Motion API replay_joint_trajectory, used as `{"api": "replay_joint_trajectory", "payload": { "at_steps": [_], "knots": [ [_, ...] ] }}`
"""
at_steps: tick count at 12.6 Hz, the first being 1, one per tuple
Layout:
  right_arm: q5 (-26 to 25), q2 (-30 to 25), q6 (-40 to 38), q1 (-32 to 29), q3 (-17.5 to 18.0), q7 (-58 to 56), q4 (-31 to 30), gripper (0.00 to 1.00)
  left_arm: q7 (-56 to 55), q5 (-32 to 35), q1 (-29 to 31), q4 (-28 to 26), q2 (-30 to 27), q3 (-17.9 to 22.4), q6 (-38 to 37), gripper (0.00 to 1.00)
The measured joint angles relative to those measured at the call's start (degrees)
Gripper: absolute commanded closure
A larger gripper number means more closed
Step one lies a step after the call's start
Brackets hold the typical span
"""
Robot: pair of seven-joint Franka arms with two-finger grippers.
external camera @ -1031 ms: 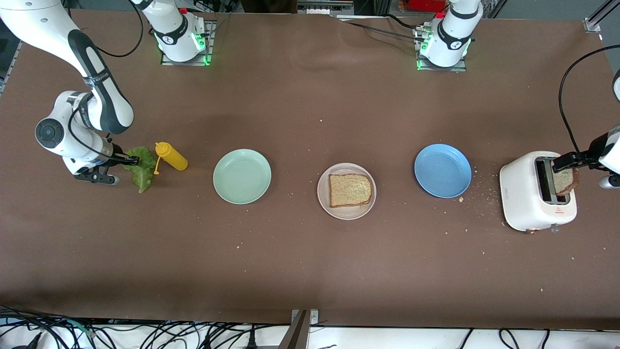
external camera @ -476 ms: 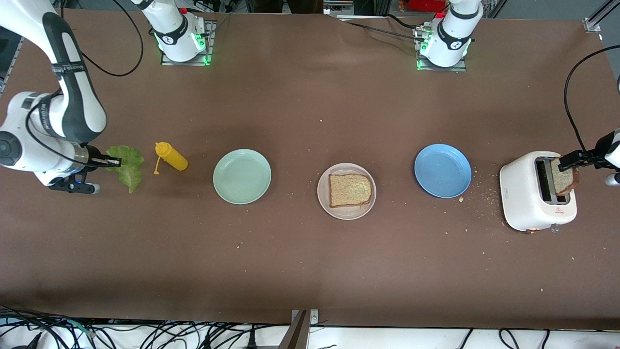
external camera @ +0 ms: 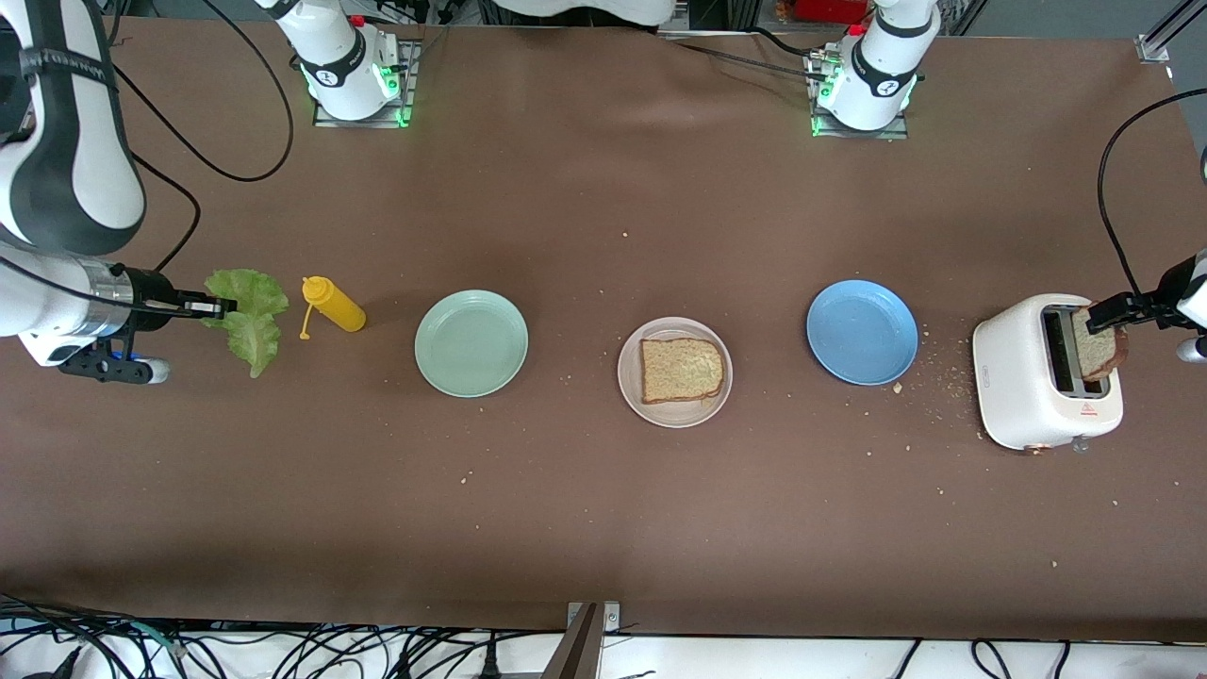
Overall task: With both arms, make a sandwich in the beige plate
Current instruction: 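Lift the lettuce with the right gripper while the left gripper grasps the toast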
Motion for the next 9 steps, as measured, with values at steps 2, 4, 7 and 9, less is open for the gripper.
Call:
{"api": "replay_joint_trajectory", "payload": {
  "at_steps": [2,4,7,9],
  "knots": [
    [4.92,0.03,-0.75,-0.02,4.02,3.19,3.47,1.00,0.03,0.00,0.35,0.02,0.77,0.04,0.98,0.00],
    [7.71,0.17,-0.10,-0.05,9.95,8.61,6.05,1.00,0.04,0.00,0.37,0.16,1.84,0.03,1.72,0.00],
    [8.31,0.93,8.32,1.53,19.40,16.01,6.73,1.00,0.08,0.00,0.37,1.09,3.82,0.01,2.01,0.08],
    [8.29,2.28,15.56,7.44,20.87,20.37,6.74,1.00,0.54,0.00,0.37,1.76,5.07,0.01,2.20,0.45]
  ]
}}
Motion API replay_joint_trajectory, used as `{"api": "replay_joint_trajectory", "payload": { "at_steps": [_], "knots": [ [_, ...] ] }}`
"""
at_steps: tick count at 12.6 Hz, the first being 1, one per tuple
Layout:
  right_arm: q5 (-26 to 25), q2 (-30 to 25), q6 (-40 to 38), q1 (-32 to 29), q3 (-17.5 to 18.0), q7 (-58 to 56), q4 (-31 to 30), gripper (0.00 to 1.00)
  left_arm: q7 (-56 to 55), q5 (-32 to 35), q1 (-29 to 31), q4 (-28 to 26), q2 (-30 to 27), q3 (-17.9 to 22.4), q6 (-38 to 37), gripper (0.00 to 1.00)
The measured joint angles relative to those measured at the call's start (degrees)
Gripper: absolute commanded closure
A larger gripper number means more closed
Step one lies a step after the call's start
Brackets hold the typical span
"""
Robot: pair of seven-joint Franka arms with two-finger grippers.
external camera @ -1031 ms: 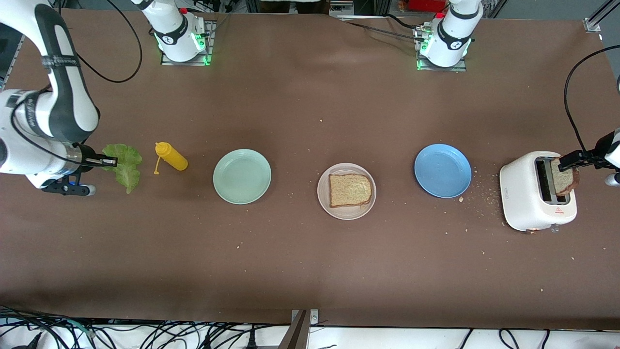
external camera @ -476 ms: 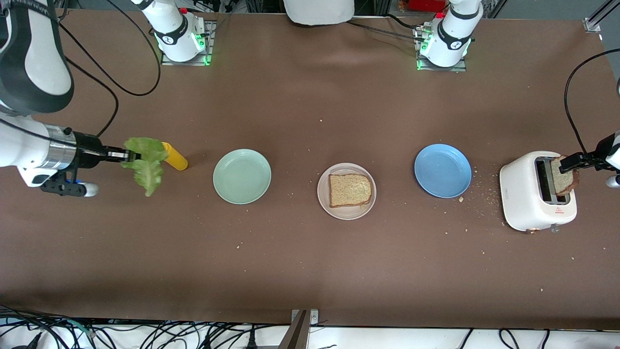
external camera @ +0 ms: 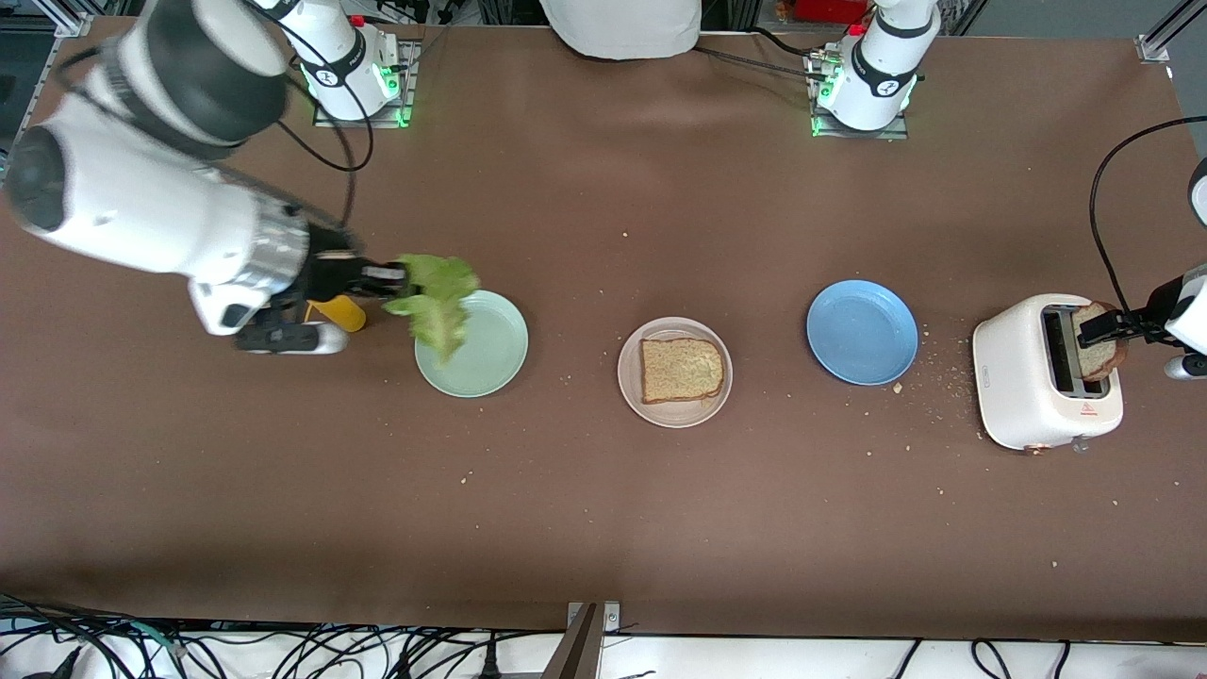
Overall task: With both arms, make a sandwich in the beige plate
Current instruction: 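Lift the lettuce with the right gripper while the left gripper grasps the toast, then carry the lettuce onto the plated toast while the left gripper lifts the toast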
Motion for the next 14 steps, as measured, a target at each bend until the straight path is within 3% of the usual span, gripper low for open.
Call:
{"api": "replay_joint_trajectory", "payload": {
  "at_steps": [2,3,8,11,14],
  "knots": [
    [-0.40,2.48,7.43,5.93,0.07,1.66,-0.03,1.00,0.10,0.00,0.00,0.34,0.88,-0.02,0.02,0.96],
    [-1.13,4.33,11.40,8.15,0.06,1.73,-0.07,1.00,0.11,0.00,-0.01,0.41,1.31,-0.02,0.02,1.00],
    [-9.23,16.22,32.72,17.68,-0.07,8.32,-0.10,1.00,0.10,0.00,0.01,3.55,2.44,0.08,-1.08,1.00],
    [-11.94,21.80,39.90,20.95,-0.11,10.50,-0.05,1.00,0.10,0.00,0.17,7.59,2.61,0.24,-4.60,1.00],
    [-12.53,25.87,44.53,22.93,-0.12,16.16,0.00,1.00,0.10,0.00,0.61,14.08,2.64,0.26,-13.14,1.00]
  ]
}}
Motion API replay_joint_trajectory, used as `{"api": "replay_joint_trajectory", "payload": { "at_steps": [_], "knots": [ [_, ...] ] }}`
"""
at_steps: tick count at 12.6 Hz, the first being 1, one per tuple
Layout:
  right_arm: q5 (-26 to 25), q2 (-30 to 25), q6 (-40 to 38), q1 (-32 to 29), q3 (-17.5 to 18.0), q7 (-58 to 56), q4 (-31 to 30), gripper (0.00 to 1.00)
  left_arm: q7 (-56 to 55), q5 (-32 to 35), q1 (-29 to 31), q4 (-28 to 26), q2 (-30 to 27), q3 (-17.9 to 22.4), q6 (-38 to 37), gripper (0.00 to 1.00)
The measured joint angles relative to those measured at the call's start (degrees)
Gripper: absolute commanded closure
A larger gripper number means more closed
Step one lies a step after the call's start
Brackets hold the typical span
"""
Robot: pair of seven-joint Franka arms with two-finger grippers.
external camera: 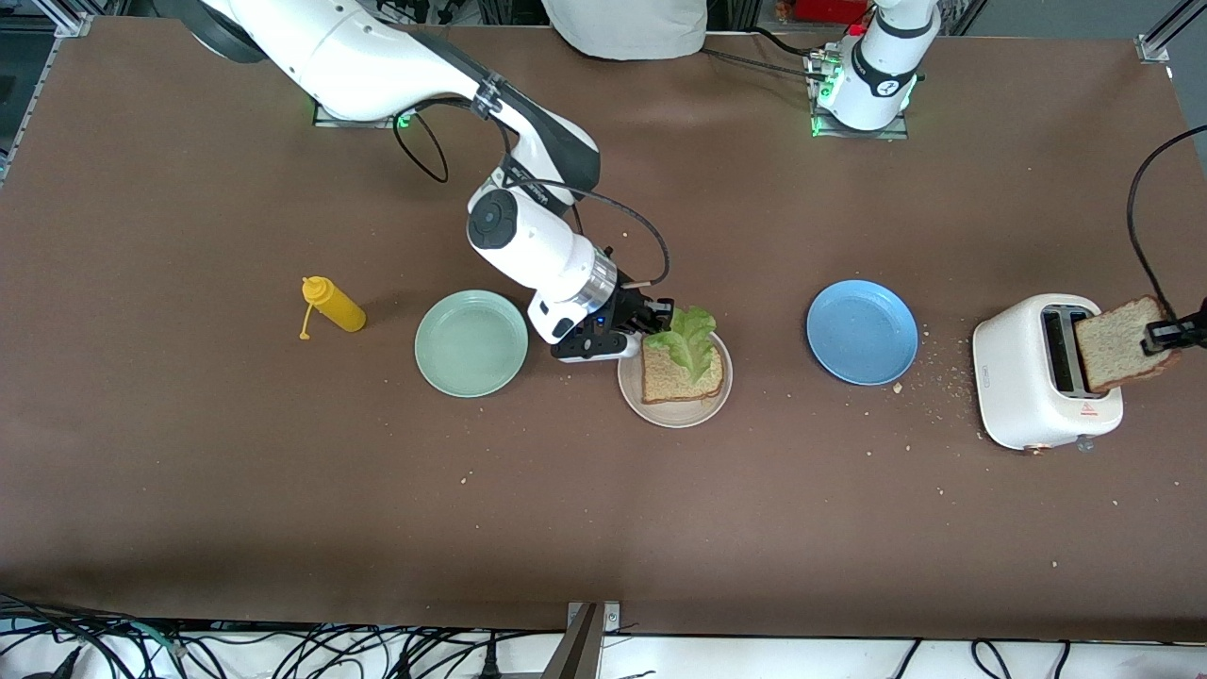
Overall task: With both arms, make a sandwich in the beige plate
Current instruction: 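Carry the lettuce onto the plated toast while the left gripper lifts the toast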
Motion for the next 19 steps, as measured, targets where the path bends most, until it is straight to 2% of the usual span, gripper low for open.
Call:
{"api": "replay_joint_trajectory", "payload": {
  "at_steps": [5,7,11,15,19],
  "knots": [
    [-2.25,2.47,0.25,0.49,-0.42,3.57,-0.28,1.00,2.34,-0.98,-0.32,11.29,-0.09,-1.72,-16.82,1.00],
    [-3.82,4.22,0.64,-0.22,-0.81,3.79,0.03,1.00,2.33,-5.73,-1.01,13.45,-0.10,-3.22,-21.60,1.00],
    [-4.01,7.96,1.42,-0.95,-0.88,4.04,3.36,1.00,2.09,-18.26,-4.54,13.41,1.07,-4.23,-24.87,1.00],
    [-4.01,10.41,2.89,-0.76,-0.62,7.19,5.58,1.00,1.57,-30.32,-7.47,13.21,7.02,-4.28,-25.34,1.00],
    [-4.01,11.77,4.05,-0.36,0.00,14.19,6.80,1.00,3.03,-39.18,-9.65,13.18,13.39,-4.54,-25.41,1.00]
  ]
}}
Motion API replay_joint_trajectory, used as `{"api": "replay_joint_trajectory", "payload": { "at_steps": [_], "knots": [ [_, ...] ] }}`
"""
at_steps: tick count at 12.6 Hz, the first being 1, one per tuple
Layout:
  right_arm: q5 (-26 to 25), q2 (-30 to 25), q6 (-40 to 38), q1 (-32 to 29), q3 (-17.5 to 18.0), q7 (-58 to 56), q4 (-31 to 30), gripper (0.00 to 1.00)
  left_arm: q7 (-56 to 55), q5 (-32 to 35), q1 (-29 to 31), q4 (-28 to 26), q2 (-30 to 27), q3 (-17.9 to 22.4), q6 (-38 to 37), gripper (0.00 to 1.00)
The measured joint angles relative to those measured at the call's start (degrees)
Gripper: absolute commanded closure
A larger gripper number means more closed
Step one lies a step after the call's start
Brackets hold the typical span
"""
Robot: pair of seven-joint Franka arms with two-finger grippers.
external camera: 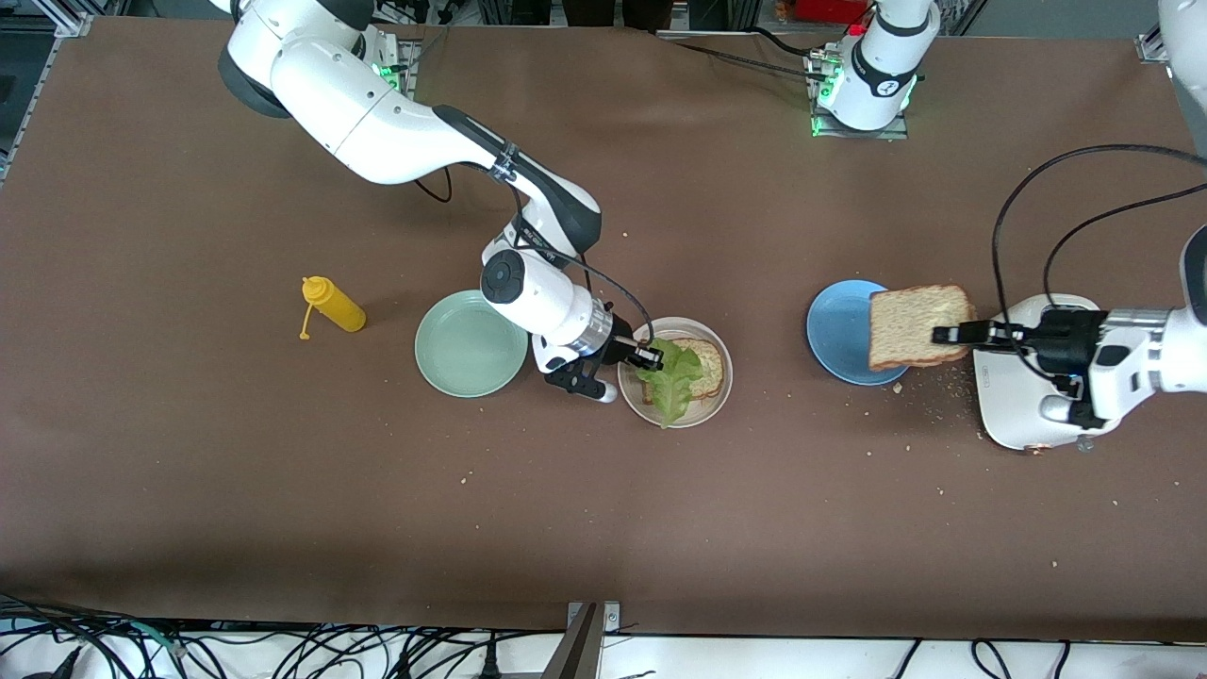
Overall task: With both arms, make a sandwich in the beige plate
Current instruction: 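Carry the lettuce onto the plated toast while the left gripper lifts the toast, then open the right gripper over the lettuce while the left gripper carries toast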
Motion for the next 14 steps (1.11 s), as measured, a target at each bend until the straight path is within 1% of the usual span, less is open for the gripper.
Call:
{"api": "replay_joint_trajectory", "payload": {
  "at_steps": [3,6,8,12,14],
  "knots": [
    [0.45,1.23,1.58,0.01,1.62,10.21,0.75,1.00,3.38,-4.58,-2.75,0.06,3.69,-0.11,0.14,1.00],
    [2.29,2.73,2.90,-0.04,1.96,18.57,2.01,1.00,3.74,-5.16,-4.65,0.28,5.04,-0.14,0.44,1.00],
    [4.13,3.12,2.95,-0.12,1.97,20.05,2.22,1.00,3.74,-5.16,-4.45,0.57,5.03,-0.01,0.44,1.00],
    [4.30,4.43,2.97,-0.09,2.08,22.06,2.24,1.00,3.32,-5.16,-4.09,0.63,5.05,0.08,0.44,1.00],
    [4.30,4.51,2.97,0.02,2.26,23.48,2.25,0.65,2.55,-5.16,-4.08,0.63,5.23,0.08,0.44,1.00]
  ]
}}
